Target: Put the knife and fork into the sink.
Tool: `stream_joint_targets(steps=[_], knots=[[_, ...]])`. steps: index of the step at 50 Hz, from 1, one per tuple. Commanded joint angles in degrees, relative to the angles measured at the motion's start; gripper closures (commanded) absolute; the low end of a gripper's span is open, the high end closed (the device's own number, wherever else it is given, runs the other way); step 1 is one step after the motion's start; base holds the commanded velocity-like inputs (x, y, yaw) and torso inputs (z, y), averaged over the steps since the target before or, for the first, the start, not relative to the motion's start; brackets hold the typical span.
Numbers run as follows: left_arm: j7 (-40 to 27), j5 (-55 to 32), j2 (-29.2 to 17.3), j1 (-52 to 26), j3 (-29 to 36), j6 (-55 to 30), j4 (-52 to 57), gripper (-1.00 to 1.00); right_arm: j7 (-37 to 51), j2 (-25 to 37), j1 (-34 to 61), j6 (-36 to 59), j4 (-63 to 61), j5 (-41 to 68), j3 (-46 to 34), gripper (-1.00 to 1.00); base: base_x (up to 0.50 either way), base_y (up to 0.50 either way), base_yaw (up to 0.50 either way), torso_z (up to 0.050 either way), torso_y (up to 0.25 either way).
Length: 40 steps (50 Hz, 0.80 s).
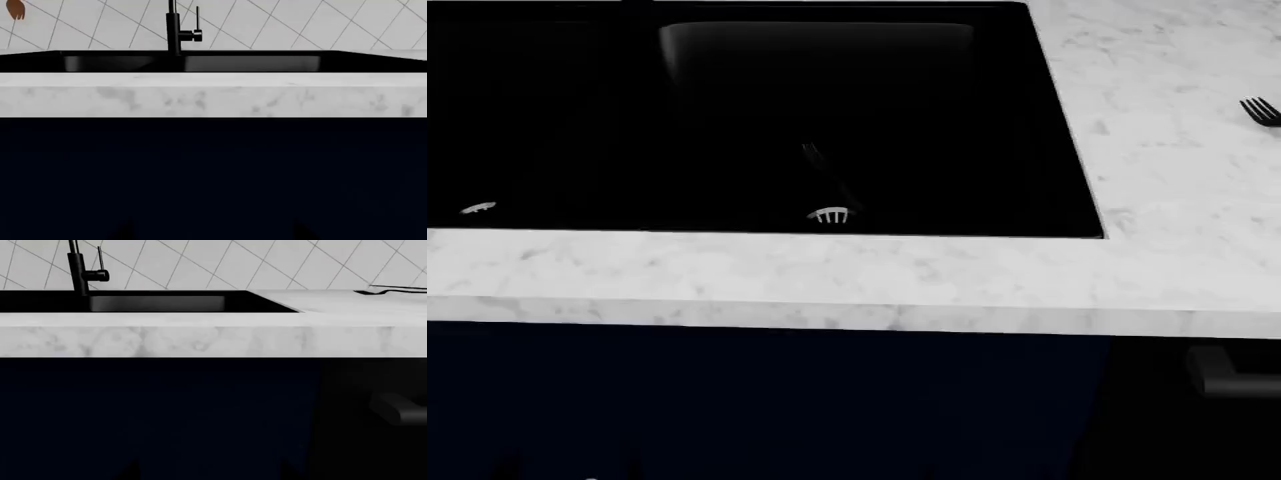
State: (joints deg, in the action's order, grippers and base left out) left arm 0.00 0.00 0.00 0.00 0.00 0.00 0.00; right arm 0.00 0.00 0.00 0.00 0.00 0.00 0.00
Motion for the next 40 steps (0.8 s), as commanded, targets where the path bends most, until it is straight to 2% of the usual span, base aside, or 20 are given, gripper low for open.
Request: stream_joint_targets(steps=[1,20,25,28,33,37,40], knots=[[-0.6,-0.6,-0.6,0.0,0.0,0.0,0.0,-1.00,0.7,0.5,0.0,0.0,0.0,0.5,0.0,-1.00,0.00,0.00,0.00,0.000,0.000],[-5.3,-3.8,-3.1,-0.1,3.6,-0.9,0.3,-1.00,4.4,3.3,-0.1,0.5,-0.7,3.2,-4.1,-1.00,0.00,0.00,0.00,0.000,0.000],[-5.8,-4.5,-3.5,-0.1,4.1,-1.0,0.4,-1.00,3.8,3.8,2.2,-7.5,9.5,3.9,-4.2,-1.00,0.00,0.00,0.00,0.000,0.000],[-6.2,-3.3,-4.3,-0.2,5.1,-1.8,0.7,-1.00,3.9,3.9,2.6,-9.2,11.5,4.0,-4.4,-1.00,0.00,0.00,0.00,0.000,0.000],[-6.3,-3.9,-4.4,-0.2,5.3,2.0,-0.6,-1.00,4.3,4.3,2.8,-10.9,12.5,3.9,-4.9,-1.00,0.00,0.00,0.00,0.000,0.000],[-6.6,-2.7,-4.9,-0.3,6.0,6.1,-2.1,-1.00,5.5,5.0,1.0,-7.8,3.8,2.5,-5.7,-1.00,0.00,0.00,0.00,0.000,0.000],[-6.6,-1.9,-5.4,-0.5,6.7,10.4,-3.7,-1.00,6.5,6.0,-1.5,2.5,-14.1,1.5,-6.6,-1.00,0.00,0.00,0.00,0.000,0.000]])
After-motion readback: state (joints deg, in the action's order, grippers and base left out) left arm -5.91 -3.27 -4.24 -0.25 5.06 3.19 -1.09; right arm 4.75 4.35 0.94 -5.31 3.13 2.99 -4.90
